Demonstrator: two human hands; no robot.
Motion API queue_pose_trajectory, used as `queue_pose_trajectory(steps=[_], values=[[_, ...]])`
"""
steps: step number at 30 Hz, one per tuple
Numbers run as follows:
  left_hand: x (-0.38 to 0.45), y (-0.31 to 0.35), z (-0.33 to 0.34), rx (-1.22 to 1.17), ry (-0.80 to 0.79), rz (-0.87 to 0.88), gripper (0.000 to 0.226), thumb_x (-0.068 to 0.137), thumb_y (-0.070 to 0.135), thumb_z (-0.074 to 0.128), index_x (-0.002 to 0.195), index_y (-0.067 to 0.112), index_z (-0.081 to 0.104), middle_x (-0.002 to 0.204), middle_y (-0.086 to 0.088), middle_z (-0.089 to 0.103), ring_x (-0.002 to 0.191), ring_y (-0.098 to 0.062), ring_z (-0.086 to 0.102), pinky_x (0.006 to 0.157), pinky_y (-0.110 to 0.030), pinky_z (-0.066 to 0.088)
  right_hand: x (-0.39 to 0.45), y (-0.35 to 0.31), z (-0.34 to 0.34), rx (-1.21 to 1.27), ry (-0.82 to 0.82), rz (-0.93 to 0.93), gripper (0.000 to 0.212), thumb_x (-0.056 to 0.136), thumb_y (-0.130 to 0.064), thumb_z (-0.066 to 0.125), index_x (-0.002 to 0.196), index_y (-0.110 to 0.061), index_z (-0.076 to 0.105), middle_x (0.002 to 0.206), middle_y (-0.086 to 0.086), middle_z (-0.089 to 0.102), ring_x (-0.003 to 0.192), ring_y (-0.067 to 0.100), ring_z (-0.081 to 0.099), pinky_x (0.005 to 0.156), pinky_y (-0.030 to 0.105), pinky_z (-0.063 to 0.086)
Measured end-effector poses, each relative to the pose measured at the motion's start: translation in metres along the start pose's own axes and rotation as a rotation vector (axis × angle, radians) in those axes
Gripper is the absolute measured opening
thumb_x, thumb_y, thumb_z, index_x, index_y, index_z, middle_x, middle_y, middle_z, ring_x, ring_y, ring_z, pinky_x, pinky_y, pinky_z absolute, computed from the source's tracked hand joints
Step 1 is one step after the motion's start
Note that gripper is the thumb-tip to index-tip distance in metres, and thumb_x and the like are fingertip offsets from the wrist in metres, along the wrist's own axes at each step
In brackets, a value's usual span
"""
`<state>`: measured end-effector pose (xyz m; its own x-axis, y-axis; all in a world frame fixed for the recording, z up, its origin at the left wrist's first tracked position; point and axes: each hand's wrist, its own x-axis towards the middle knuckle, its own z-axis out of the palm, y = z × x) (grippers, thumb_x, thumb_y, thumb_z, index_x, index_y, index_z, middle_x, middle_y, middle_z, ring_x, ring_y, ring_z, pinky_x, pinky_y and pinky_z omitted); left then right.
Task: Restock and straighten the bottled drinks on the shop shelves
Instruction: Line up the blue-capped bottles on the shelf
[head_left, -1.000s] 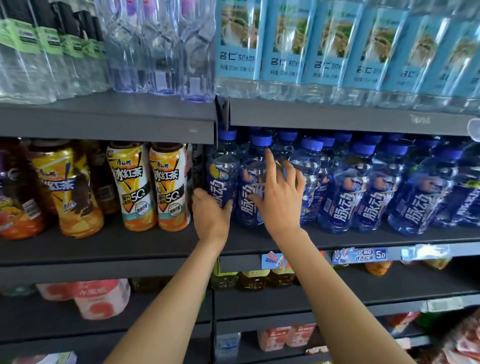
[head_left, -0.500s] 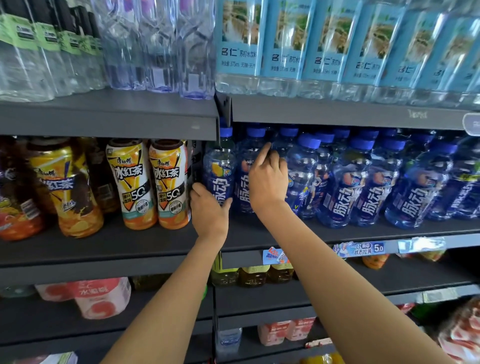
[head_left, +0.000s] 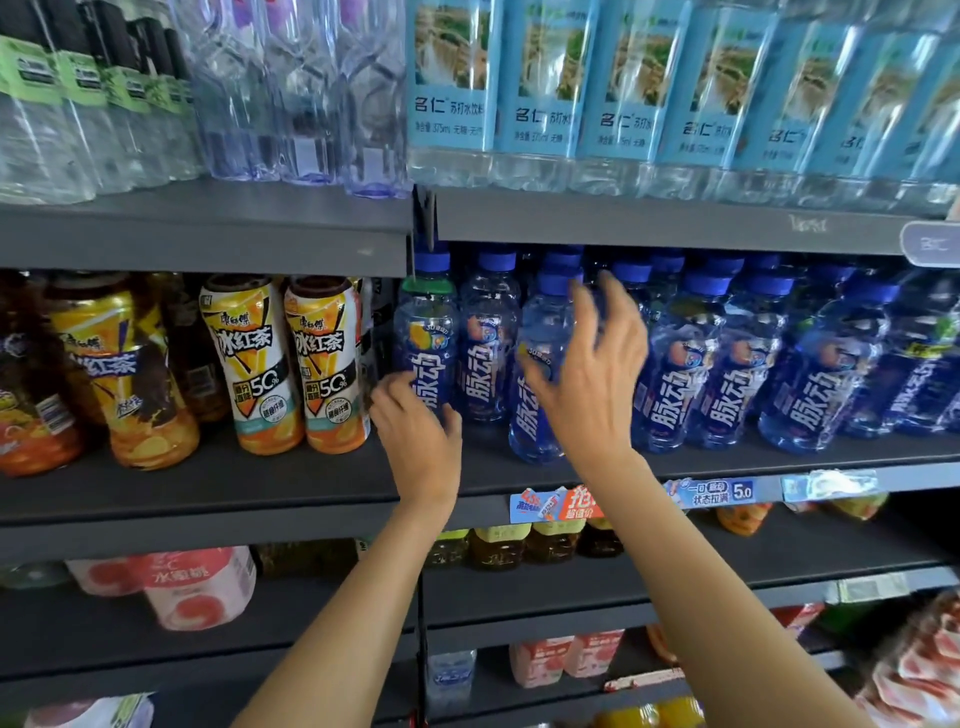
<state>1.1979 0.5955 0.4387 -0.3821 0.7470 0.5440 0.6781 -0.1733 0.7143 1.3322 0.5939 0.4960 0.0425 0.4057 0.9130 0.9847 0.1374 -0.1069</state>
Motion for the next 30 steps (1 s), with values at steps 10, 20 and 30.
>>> queue_pose_trajectory(steps=[10, 20, 30], values=[[-0.018, 0.041, 0.019, -0.321, -0.587, 0.155, 0.088, 0.081, 0.02, 0.069, 0.147, 0.017, 0.011, 0.149, 0.001, 0.029, 0.137, -0.012, 0.029, 0.103, -0.017, 0.025, -0.019, 0.033, 0.005, 0.582, -0.691, 0.469, 0.057, 0.074, -0.037, 0.075, 0.11, -0.003, 0.046, 0.102, 0.009, 0.063, 0.091, 0.024, 0.06, 0.065, 0.025, 0.041], [-0.019, 0.013, -0.005, -0.057, -0.151, 0.028, 0.085, 0.066, 0.037, 0.08, 0.134, 0.008, 0.036, 0.13, -0.008, 0.051, 0.121, -0.024, 0.048, 0.097, -0.04, 0.043, -0.013, 0.028, -0.001, 0.7, -0.627, 0.214, 0.058, 0.086, -0.035, 0.064, 0.133, -0.006, 0.046, 0.137, 0.01, 0.048, 0.128, 0.023, 0.043, 0.102, 0.031, 0.038], [-0.011, -0.001, -0.031, -0.003, -0.07, -0.028, 0.087, 0.066, 0.029, 0.082, 0.134, 0.005, 0.032, 0.131, -0.011, 0.046, 0.125, -0.026, 0.041, 0.099, -0.035, 0.037, 0.048, 0.018, 0.018, 0.126, -0.699, 0.253, 0.081, 0.093, -0.029, 0.053, 0.147, -0.001, 0.0, 0.154, 0.015, 0.014, 0.107, 0.039, 0.057, 0.075, 0.042, 0.047]])
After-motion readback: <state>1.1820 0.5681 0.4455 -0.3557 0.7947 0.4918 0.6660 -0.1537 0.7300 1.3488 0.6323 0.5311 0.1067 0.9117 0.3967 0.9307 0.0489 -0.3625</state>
